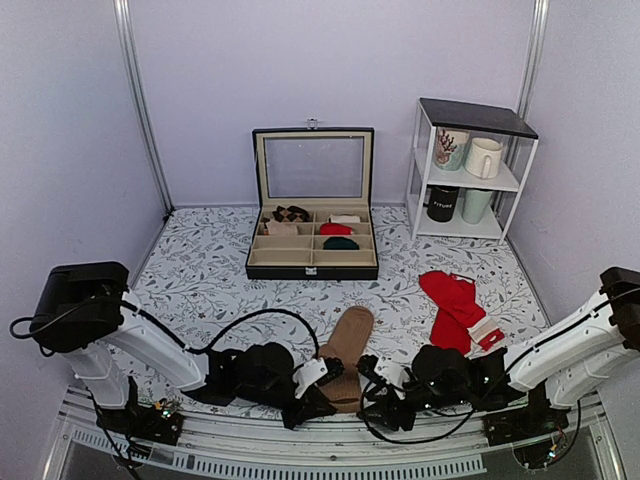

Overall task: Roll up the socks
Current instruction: Roll a pair of socks at the center of the board.

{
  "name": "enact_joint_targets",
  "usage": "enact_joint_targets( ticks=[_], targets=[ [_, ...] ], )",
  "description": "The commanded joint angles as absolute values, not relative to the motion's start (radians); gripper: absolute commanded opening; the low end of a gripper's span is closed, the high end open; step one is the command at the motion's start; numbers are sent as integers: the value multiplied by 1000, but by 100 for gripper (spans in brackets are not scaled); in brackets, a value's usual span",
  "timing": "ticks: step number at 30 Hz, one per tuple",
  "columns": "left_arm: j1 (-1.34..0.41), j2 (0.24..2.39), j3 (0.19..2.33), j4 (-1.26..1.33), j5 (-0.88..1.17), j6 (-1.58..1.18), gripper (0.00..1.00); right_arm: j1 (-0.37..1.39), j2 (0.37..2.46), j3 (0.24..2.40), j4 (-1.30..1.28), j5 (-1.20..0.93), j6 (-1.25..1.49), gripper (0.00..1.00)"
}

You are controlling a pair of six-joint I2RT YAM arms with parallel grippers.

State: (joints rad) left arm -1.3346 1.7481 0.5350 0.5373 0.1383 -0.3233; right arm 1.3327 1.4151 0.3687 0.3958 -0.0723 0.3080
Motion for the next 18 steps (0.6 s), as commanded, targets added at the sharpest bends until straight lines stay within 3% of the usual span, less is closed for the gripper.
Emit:
enact_joint_targets(
  ticks=[1,9,18],
  targets=[
    [-1282,1838,483,335,225,-396,0,1475,1436,387,385,258,95,50],
    [-1264,1861,487,341,252,-399,0,1541,1528,435,430,429,-84,50],
    [-1257,1876,486,354,267,-400,0,1541,1588,477,462,332,-168,49]
  ],
)
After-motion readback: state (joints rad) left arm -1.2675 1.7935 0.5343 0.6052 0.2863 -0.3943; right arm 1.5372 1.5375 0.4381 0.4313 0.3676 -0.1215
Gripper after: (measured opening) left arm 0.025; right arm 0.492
